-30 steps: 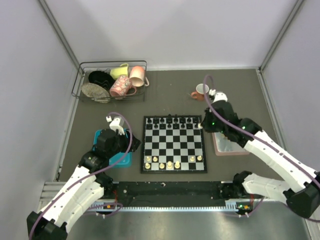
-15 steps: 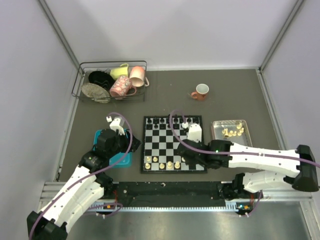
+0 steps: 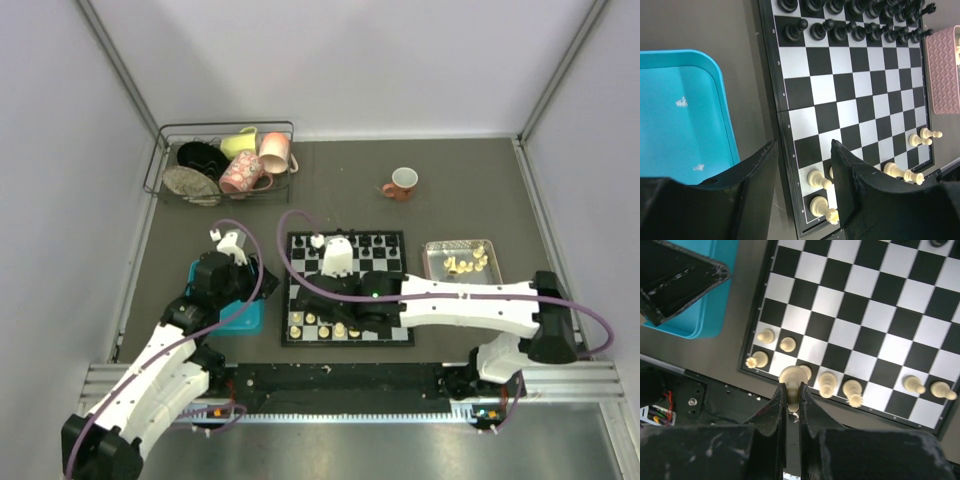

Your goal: Set up the chess pieces on the board

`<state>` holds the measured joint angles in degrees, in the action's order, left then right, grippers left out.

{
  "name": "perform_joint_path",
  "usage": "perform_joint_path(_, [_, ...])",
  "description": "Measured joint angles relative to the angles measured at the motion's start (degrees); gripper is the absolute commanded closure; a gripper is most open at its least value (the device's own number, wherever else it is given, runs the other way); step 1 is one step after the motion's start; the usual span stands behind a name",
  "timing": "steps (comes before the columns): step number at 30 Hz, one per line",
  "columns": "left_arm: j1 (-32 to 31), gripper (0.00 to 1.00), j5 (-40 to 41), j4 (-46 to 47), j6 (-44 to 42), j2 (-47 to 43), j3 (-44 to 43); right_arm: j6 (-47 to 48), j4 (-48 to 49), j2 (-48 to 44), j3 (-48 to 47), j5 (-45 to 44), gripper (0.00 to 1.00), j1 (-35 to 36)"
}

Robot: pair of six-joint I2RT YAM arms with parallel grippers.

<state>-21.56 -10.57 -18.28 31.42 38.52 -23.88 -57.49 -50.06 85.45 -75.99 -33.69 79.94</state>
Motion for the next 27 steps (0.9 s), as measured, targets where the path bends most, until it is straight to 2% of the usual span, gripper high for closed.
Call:
perform_joint_path(10, [6.34,0.48,-1.73,-0.22,-0.28,-1.81,-0.85,-2.69,0.15,9.03,-5.27,0.55,1.0,2.23])
perform_joint_path(27, [7.61,0.46,-4.0,-0.13,-0.26,-3.56,-0.63,-6.67,-0.09,16.85,-6.6,1.81,1.0,3.91])
